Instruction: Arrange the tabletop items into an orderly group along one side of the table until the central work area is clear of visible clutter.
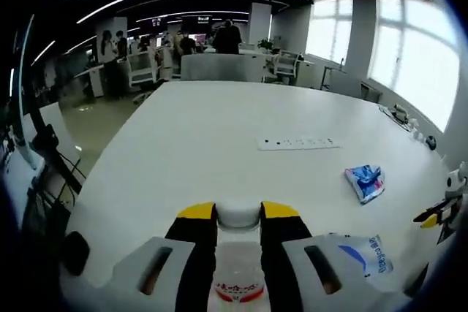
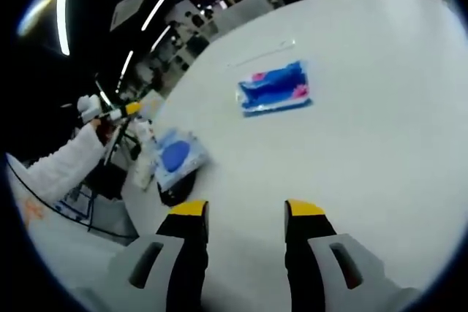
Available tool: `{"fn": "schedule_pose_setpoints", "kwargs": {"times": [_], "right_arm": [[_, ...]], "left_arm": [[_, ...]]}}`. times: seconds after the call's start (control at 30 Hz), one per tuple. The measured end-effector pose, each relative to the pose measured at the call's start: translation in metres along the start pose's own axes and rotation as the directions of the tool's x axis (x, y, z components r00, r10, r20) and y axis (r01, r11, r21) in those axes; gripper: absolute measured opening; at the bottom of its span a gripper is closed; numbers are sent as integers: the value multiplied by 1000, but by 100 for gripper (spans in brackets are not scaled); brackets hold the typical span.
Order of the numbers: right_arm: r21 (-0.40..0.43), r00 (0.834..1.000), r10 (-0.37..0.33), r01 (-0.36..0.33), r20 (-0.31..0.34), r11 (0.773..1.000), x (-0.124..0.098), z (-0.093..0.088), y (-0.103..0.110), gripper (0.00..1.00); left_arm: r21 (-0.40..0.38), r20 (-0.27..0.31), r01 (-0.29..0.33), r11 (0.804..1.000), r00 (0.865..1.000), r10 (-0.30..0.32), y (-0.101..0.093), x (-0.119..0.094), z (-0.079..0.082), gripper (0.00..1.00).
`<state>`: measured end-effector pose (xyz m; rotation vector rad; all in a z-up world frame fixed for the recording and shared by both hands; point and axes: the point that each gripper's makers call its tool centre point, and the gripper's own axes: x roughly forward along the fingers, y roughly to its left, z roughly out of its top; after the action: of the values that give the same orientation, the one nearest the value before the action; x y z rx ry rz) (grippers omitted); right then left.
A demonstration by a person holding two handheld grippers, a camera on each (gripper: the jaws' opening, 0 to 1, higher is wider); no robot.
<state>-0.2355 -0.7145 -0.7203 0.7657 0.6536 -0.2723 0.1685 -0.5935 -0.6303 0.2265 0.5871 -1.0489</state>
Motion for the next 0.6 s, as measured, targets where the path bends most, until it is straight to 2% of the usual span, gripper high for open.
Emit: {"fn": "schedule_pose_setpoints", "kwargs": {"times": [0.2, 0.4, 0.6], "right_arm": [[-2, 1000, -6, 6, -1, 1000, 0, -1, -1, 40], [2, 1000, -8, 8, -5, 1000, 1, 0, 0, 40], [-7, 1000, -12, 12, -15, 1000, 1, -2, 1, 39]], "left_arm": [[7, 25, 3, 1000, 1000, -3, 2, -2, 9, 19], [14, 43, 5, 1000, 999, -5, 5, 9, 24, 19], [36, 95, 13, 999, 995, -17, 1, 24, 59, 19]]}}
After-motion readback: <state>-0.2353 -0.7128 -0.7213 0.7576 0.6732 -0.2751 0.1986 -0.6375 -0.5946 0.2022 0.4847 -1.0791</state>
